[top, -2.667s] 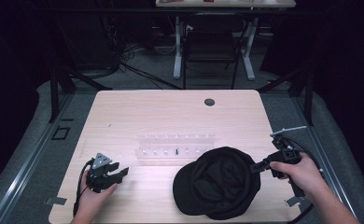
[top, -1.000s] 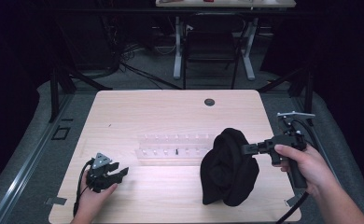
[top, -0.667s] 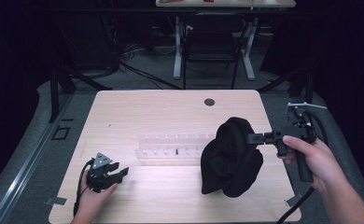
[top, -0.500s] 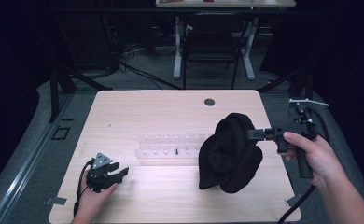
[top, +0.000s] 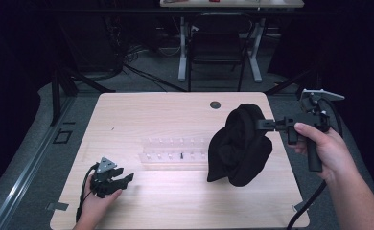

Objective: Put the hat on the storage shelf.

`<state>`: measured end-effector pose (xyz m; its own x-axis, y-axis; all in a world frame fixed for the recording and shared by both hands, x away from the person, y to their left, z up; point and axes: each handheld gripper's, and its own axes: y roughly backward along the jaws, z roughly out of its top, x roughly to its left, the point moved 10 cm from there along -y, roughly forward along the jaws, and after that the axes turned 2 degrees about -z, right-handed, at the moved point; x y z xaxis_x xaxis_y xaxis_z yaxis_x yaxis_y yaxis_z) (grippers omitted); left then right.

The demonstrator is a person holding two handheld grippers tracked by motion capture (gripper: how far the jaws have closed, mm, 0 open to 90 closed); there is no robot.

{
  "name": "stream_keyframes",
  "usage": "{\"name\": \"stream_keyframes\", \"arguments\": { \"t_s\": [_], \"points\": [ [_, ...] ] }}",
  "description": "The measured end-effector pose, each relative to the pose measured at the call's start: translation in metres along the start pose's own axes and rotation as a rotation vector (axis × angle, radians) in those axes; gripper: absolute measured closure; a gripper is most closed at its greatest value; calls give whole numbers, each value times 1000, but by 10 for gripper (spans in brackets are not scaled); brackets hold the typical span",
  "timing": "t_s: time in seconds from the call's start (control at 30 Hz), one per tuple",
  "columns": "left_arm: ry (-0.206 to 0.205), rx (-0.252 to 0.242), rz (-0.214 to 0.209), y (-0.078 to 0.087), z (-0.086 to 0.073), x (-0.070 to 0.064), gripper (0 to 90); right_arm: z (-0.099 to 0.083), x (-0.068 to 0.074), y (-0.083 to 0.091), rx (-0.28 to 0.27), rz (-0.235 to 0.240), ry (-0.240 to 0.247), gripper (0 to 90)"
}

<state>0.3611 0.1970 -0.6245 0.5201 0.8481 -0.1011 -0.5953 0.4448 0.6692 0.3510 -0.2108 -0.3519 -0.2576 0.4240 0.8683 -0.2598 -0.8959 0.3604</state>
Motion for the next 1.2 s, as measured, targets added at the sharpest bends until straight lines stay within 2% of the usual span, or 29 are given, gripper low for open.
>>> {"name": "stream_keyframes", "arguments": {
  "t_s": [0.23,0.5,0.7,1.2],
  "points": [
    [5,3,-1,0,-1,2,462,15,3,-1,-25,7,9,885],
    [14,0,0,-1,-1,3,459,30,6,-6,-34,-6,1,885],
    [11,4,-3,-2,-1,3,458,39,10,-16,-32,-18,1,885],
    [13,1,-3,-2,-1,4,456,53,10,-51,-8,4,-6,885]
  ]
}}
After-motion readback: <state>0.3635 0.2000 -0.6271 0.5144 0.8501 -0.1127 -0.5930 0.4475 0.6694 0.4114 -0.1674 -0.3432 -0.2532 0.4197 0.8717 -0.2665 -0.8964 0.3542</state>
